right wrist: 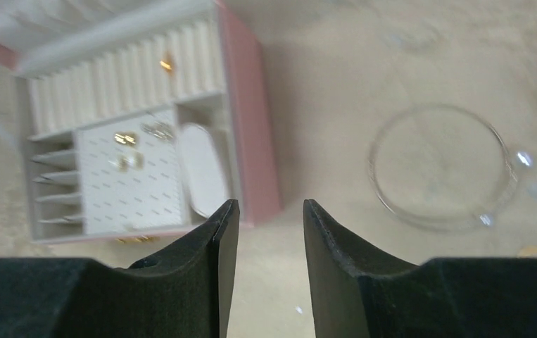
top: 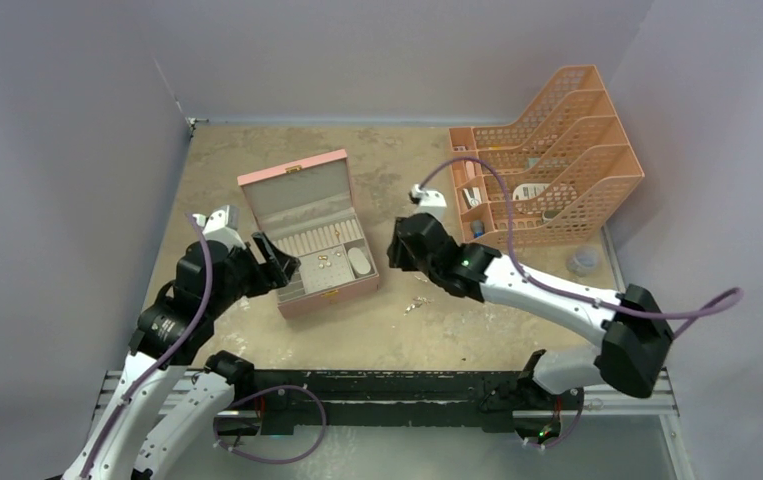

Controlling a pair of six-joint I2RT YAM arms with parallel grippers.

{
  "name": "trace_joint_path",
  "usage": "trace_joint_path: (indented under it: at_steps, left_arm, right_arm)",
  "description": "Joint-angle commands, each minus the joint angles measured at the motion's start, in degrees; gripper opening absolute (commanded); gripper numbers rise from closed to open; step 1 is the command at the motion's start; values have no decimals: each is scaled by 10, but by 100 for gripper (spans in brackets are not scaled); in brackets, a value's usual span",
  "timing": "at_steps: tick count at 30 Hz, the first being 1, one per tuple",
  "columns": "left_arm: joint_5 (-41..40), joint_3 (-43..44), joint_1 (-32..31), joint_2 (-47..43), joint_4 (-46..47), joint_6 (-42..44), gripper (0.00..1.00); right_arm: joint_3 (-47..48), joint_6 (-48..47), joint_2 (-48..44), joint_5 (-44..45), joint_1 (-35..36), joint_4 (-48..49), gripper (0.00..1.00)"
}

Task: Organize the mixed jewelry
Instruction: Pick up the jewelry from the center of the board.

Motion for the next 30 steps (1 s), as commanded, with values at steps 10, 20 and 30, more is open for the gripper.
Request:
trace_joint_path:
  at_steps: [10,20,30]
  left_arm:
    - [59,32,2,51,160,-5,68]
    - [61,-11,2,86,253,24,68]
    - [105,-49,2,83,300,44,68]
  right_arm:
    - [-194,201,-106,62,-49,-70,46]
    - [-197,197,-106,75,-177,-74,42]
    - [-214,330,-71,109,-186,-140,34]
